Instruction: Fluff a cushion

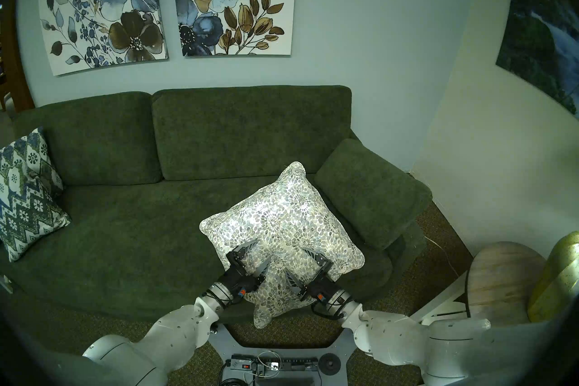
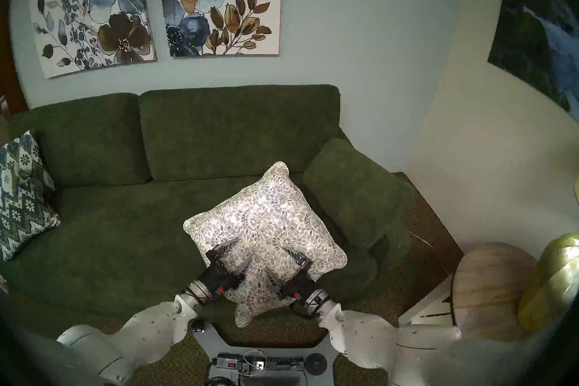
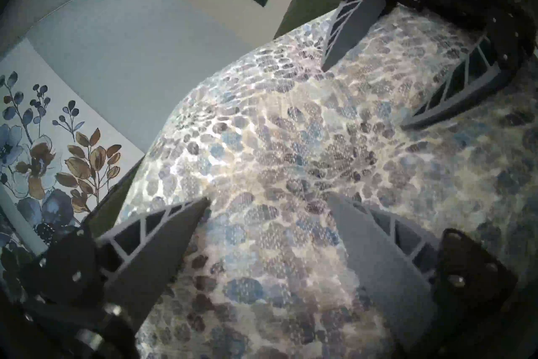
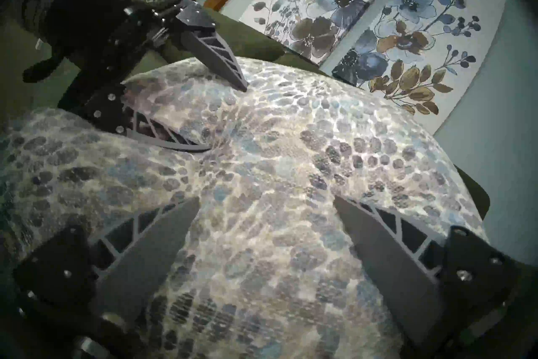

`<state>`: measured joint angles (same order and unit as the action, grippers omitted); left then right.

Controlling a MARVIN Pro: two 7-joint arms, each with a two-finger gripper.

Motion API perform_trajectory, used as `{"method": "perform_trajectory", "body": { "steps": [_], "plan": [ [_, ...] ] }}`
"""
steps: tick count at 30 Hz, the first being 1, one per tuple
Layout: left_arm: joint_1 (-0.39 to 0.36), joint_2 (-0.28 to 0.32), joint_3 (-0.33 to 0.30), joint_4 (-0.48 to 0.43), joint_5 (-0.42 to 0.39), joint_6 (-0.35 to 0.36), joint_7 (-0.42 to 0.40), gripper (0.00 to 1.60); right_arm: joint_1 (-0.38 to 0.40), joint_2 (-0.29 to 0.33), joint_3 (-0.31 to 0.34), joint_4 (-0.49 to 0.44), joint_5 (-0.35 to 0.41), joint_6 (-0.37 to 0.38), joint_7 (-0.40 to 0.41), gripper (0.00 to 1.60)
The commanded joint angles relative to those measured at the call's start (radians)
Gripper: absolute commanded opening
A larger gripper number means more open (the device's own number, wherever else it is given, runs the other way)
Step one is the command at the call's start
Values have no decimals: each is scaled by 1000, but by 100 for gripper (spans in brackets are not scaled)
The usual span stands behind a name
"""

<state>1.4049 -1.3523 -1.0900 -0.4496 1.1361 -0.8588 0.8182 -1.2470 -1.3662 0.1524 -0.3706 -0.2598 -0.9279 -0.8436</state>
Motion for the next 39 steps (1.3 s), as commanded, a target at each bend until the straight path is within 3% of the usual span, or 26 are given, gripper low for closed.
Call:
{"method": "perform_trajectory", "body": {
  "steps": [1,5,8,12,19,30,39],
  "plan": [
    [-5,13,-15,71,-16,7,-23,160,-30,-5,8,46,31,6,26,160],
    [-104,26,-46,65,-46,-33,-25,160,36,-2,37,51,66,-32,37,160],
    [-125,54,-74,-66,-48,-66,24,160,104,19,53,8,53,-32,9,160],
    [-141,38,-82,-92,-39,-85,50,160,126,12,74,-23,46,-32,-9,160],
    [-208,34,-87,-214,-28,-101,79,160,219,4,103,-100,35,-32,-37,160],
    [-237,42,-95,-382,-26,-101,79,160,285,6,115,-198,-1,-32,-41,160],
    [-234,73,-107,-510,-26,-101,74,160,340,55,138,-255,-34,-32,-45,160]
  ]
}}
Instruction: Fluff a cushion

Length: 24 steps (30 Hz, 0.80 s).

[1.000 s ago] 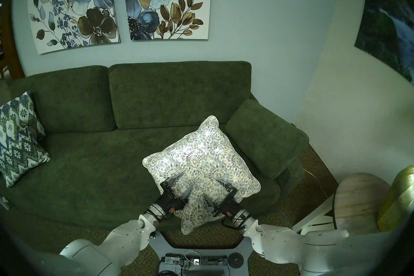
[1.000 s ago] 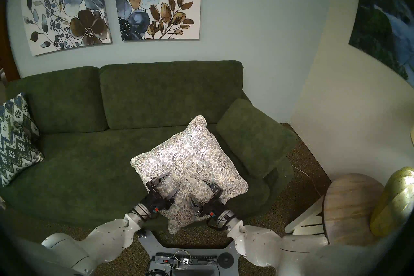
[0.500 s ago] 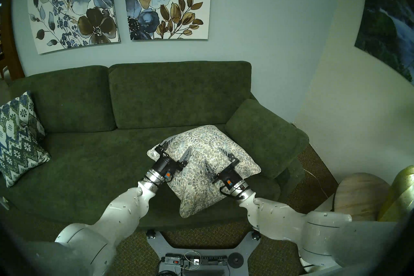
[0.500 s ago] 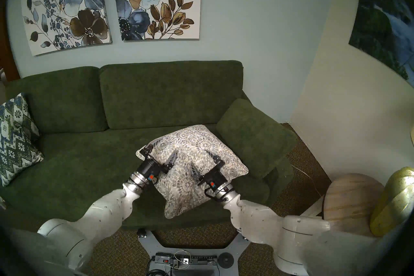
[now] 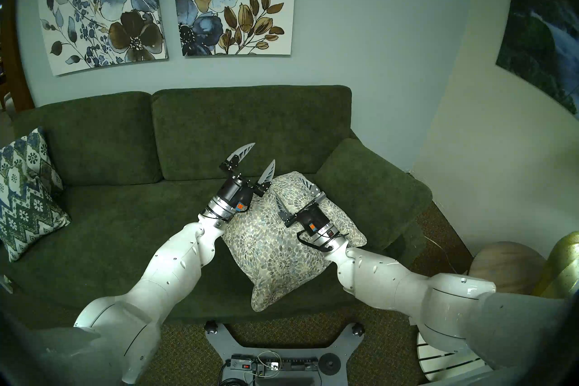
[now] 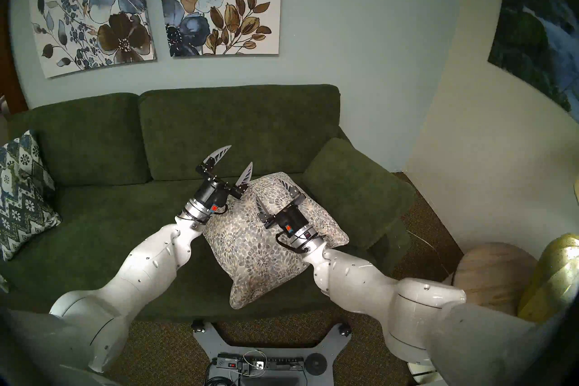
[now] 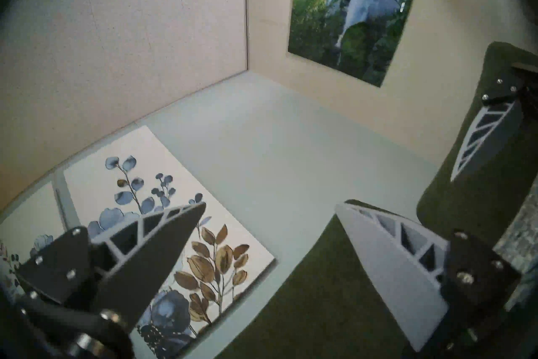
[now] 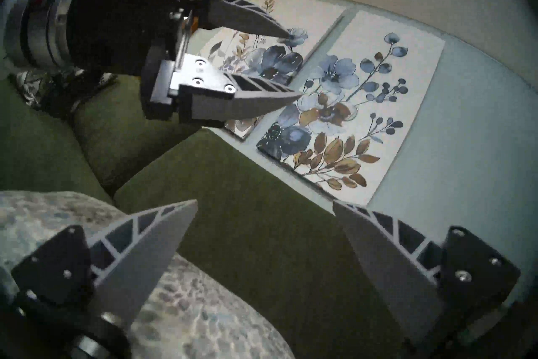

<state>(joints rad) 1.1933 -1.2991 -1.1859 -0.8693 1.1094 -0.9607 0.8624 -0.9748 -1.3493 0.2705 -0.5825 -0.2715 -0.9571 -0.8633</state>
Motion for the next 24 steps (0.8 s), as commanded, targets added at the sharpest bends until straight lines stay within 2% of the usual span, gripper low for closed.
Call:
{"method": "perform_trajectory", "body": {
  "steps": [1,7,11,14,15,16,18,19,20,24],
  "plan": [
    [-19,25,-13,-105,0,1,30,160,72,48,22,-47,-26,-3,-25,160],
    [28,65,-20,-181,1,1,26,160,89,128,41,-56,-50,11,-29,160],
    [89,90,-11,-223,3,1,17,160,87,174,43,-73,-74,22,-34,160],
    [155,107,1,-255,-1,1,13,160,74,206,38,-89,-93,30,-36,160],
    [145,112,18,-246,0,1,11,160,66,210,35,-90,-97,32,-36,160],
    [176,118,32,-254,-1,1,7,160,49,220,25,-96,-104,37,-30,160],
    [186,117,75,-215,-3,1,1,160,6,204,2,-77,-111,51,-14,160],
    [186,117,75,-215,-3,1,1,160,6,204,2,-77,-111,51,-14,160],
    [226,112,93,-190,-2,1,-8,160,-34,175,-25,-49,-119,71,1,160],
    [266,103,130,-104,3,1,-20,160,-76,140,-85,3,-122,91,20,160]
  ]
}}
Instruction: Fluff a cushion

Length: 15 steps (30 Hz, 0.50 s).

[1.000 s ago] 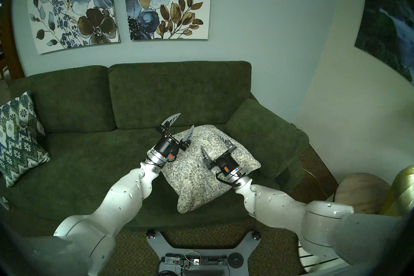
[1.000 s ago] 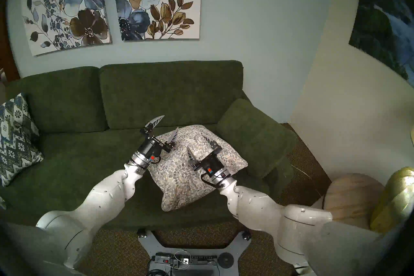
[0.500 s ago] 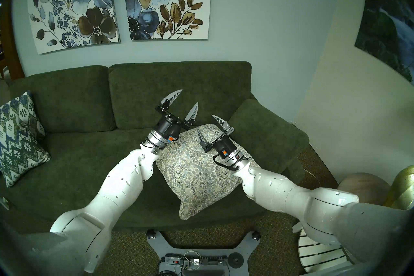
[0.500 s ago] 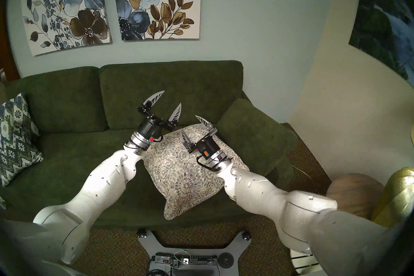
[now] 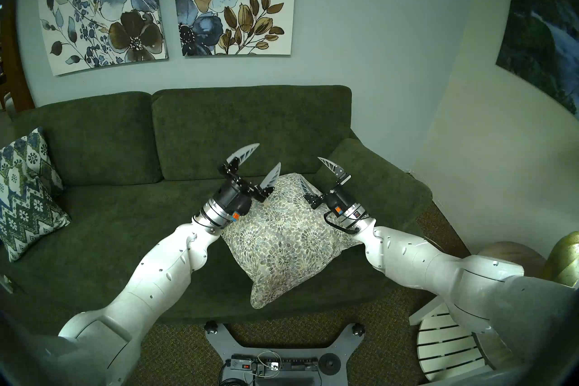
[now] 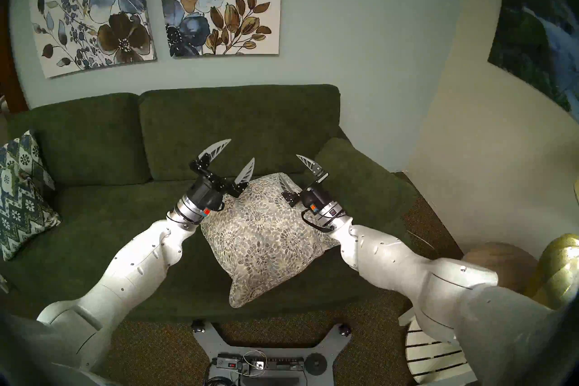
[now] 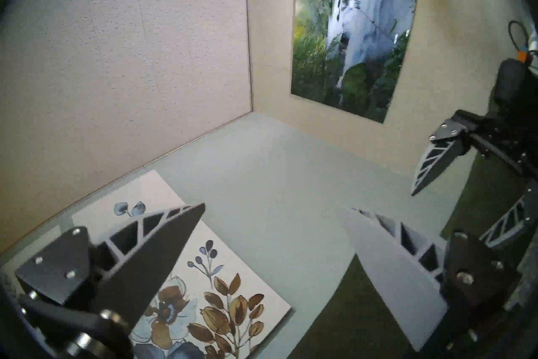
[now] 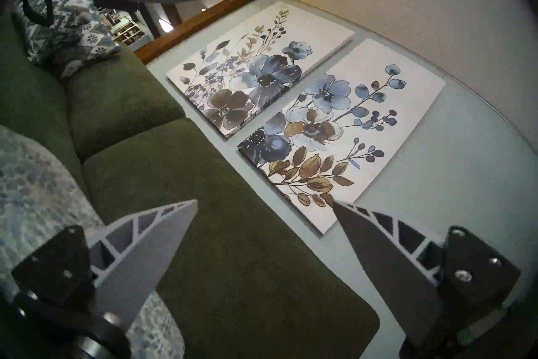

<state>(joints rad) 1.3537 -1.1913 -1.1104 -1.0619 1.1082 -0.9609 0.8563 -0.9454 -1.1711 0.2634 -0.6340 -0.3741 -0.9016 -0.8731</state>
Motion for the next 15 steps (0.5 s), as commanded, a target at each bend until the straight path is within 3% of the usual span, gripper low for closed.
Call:
{"method": "perform_trajectory", "body": {
  "steps": [1,6,7,11,15],
  "plan": [
    [122,-5,60,106,5,2,-15,160,-121,-48,-94,69,-25,46,38,160],
    [168,4,83,201,6,13,-27,160,-194,-73,-144,125,-25,71,54,160],
    [177,8,84,215,5,15,-30,160,-174,-73,-169,139,-23,70,61,160],
    [185,13,86,300,-2,25,-42,160,-236,-73,-164,175,-12,78,49,160],
    [179,10,85,349,-7,37,-52,160,-239,-82,-174,202,-5,81,46,160]
  ]
}}
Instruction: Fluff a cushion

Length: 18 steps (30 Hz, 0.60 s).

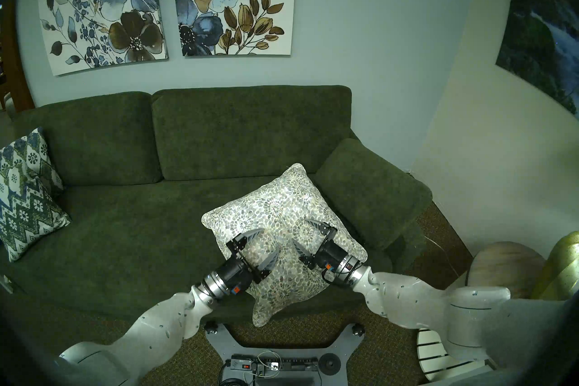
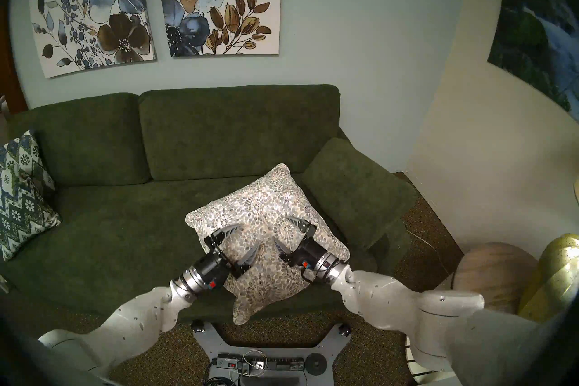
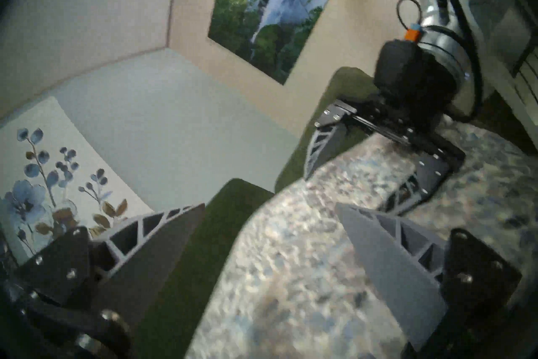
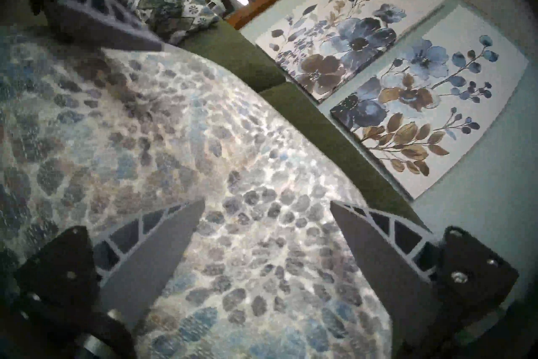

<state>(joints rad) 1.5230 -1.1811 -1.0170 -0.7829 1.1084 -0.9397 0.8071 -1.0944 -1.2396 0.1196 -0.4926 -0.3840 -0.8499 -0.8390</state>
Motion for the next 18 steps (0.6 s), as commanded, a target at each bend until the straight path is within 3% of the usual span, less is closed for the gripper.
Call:
{"method": "perform_trajectory", "body": {
  "steps": [1,18],
  "plan": [
    [3,-8,-10,99,-12,22,-7,160,-111,-22,-21,75,10,32,3,160],
    [-93,-83,-28,256,-36,43,-51,160,-131,-76,-14,159,41,20,-45,160]
  ]
}}
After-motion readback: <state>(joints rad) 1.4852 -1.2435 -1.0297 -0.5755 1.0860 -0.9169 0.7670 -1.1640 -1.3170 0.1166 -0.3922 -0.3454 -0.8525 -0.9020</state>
